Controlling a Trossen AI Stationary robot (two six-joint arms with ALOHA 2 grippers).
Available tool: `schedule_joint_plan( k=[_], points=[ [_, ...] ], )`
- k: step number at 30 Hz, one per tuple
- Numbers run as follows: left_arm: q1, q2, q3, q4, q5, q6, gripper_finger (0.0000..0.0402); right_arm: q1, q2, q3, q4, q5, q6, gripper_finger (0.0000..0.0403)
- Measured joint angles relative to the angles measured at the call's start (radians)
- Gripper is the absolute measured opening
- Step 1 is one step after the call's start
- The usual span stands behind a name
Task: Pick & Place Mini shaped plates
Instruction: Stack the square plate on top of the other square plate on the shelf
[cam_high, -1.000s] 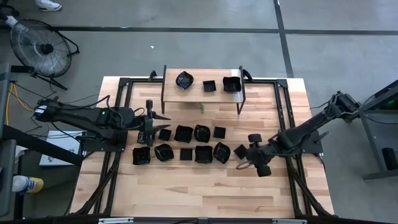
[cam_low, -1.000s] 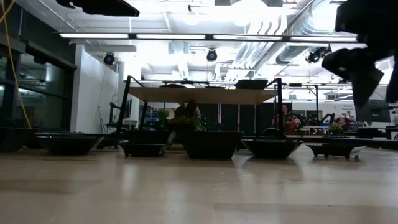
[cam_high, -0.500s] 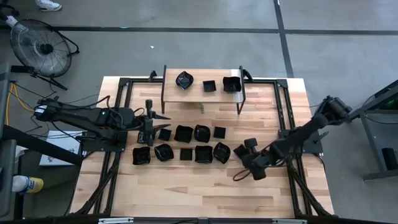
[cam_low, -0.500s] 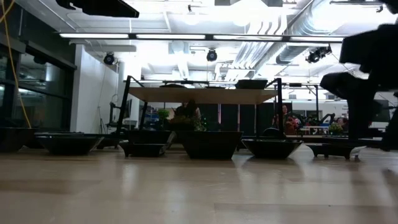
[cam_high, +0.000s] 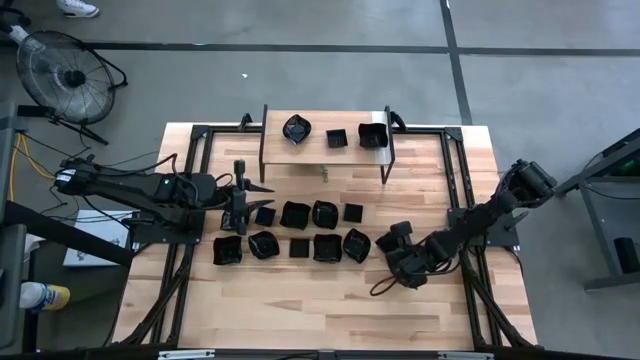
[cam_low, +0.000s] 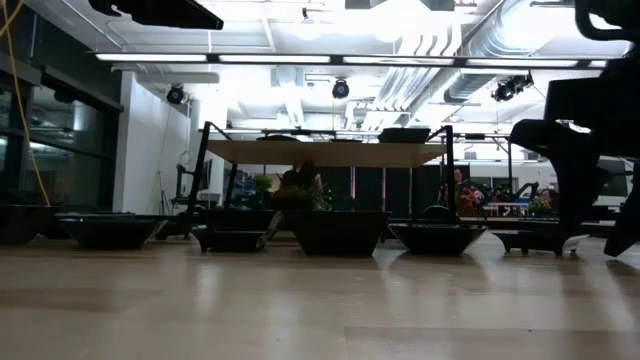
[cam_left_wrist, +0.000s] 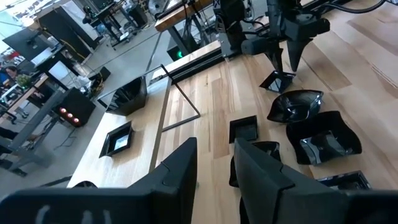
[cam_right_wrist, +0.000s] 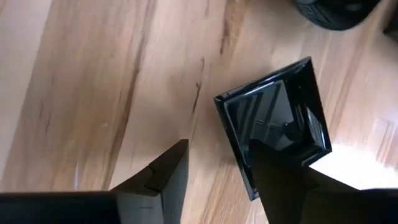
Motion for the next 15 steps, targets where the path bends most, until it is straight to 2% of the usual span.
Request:
schedule_joint_plan(
  k=[9,15],
  points=[
    [0.0,0.0,0.0,0.0,0.004,-0.004,0.0103,-0.003,0.0,0.0,0.002,0.073,-0.109,0.0137],
    [0.0,0.0,0.001,-0.007,0.014,-0.023,0.0103,-0.003,0.0,0.0,0.003,0.059,-0.131,0.0136]
  ],
)
